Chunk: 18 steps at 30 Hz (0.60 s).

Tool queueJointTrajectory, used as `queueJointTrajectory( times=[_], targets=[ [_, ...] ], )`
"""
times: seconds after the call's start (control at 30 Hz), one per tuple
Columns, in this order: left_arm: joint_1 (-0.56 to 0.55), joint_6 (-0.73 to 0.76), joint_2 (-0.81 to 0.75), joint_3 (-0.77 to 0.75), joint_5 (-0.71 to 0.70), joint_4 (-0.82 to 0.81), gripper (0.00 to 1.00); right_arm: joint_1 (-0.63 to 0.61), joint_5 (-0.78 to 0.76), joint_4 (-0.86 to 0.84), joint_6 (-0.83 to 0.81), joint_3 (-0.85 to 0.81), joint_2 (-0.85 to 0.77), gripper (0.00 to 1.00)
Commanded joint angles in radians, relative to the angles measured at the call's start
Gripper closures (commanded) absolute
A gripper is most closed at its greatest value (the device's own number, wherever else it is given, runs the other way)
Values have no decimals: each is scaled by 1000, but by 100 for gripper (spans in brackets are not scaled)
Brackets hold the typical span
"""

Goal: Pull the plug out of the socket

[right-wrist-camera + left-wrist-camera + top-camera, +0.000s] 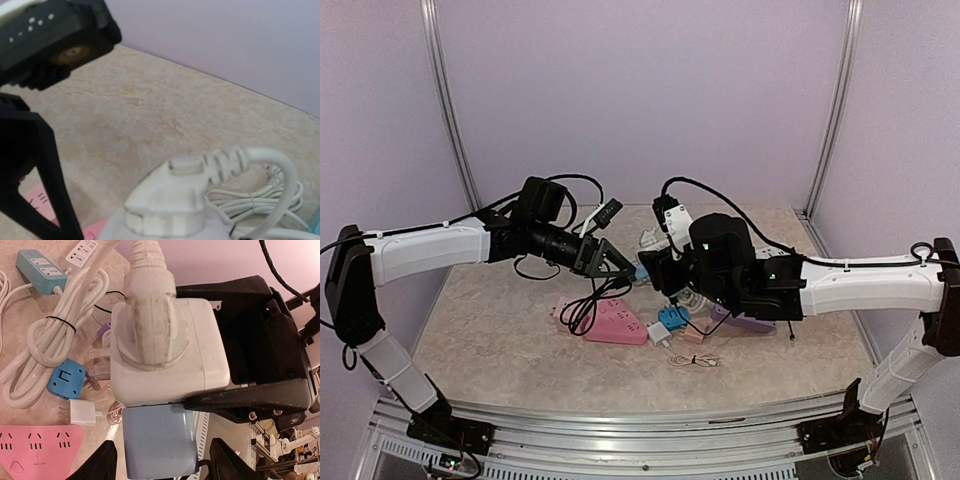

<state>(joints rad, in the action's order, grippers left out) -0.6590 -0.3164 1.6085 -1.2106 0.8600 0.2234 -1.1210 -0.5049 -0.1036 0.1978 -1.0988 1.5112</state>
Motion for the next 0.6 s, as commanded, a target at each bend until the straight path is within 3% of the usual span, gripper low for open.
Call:
queueJointTrajectory(
  times=[0.0, 0.5, 0.57],
  targets=[
    [-13, -1, 10, -5, 21, -17, 39, -15, -22, -152, -14, -74, -15, 100],
    [-28, 1, 34, -17, -3, 7, 40, -16, -49, -155, -9, -75, -8, 100],
    [-28, 4, 39, -20, -14, 16, 36, -16, -49, -155, -11, -75, -8, 100]
  ],
)
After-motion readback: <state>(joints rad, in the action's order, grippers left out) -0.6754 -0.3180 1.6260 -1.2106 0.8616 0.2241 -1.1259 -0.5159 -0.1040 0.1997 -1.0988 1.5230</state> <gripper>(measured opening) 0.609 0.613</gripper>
